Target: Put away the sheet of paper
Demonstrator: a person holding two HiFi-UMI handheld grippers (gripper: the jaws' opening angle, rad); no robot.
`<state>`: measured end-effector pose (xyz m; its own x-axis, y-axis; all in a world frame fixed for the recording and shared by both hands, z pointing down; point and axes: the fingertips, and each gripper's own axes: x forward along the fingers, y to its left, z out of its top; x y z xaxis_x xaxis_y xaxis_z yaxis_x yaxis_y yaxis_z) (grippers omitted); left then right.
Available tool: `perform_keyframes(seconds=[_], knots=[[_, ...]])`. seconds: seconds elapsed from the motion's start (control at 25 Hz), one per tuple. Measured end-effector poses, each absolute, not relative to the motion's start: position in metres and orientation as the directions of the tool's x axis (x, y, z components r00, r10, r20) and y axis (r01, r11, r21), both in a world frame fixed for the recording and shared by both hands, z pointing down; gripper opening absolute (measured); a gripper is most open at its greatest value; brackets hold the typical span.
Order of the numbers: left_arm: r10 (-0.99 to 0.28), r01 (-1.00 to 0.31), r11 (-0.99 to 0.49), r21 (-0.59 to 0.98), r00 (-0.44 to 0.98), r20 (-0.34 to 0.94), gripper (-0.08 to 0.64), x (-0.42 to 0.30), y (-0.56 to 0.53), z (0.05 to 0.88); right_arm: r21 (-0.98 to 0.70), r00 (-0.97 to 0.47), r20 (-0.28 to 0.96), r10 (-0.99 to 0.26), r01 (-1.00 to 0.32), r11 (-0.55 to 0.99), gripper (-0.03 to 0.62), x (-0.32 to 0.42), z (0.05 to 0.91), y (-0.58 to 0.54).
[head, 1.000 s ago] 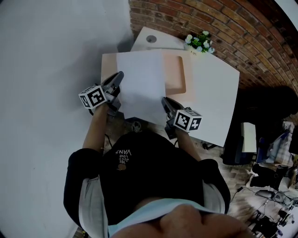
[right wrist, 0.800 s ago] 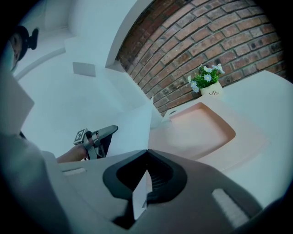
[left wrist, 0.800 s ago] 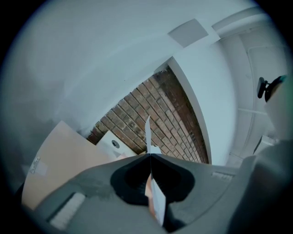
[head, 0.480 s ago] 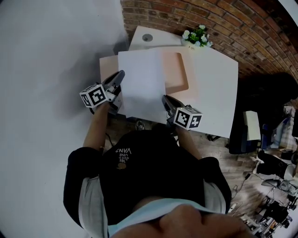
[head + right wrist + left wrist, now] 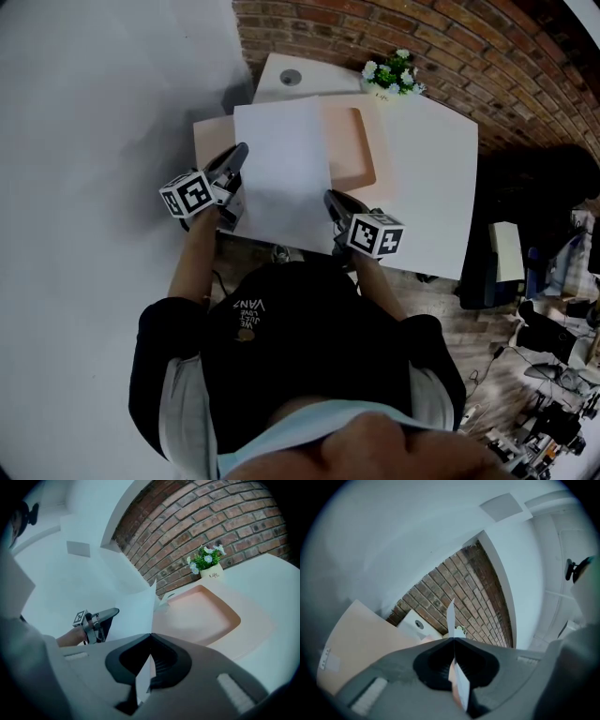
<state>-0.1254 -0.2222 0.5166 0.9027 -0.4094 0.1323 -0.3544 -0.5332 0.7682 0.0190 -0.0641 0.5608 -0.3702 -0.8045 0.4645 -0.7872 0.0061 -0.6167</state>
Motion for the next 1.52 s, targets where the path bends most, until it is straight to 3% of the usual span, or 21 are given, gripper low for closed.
perform_keyframes(seconds=[1.52], knots=[[-0.49,-0.461,-0.394,0.795,0.837,0.243,0.0,-0.11,-0.246,0.585,-0.596,-0.433,0.585,-0.686,-0.803,-0.001,-0.002,0.057,0.61,-0.102]])
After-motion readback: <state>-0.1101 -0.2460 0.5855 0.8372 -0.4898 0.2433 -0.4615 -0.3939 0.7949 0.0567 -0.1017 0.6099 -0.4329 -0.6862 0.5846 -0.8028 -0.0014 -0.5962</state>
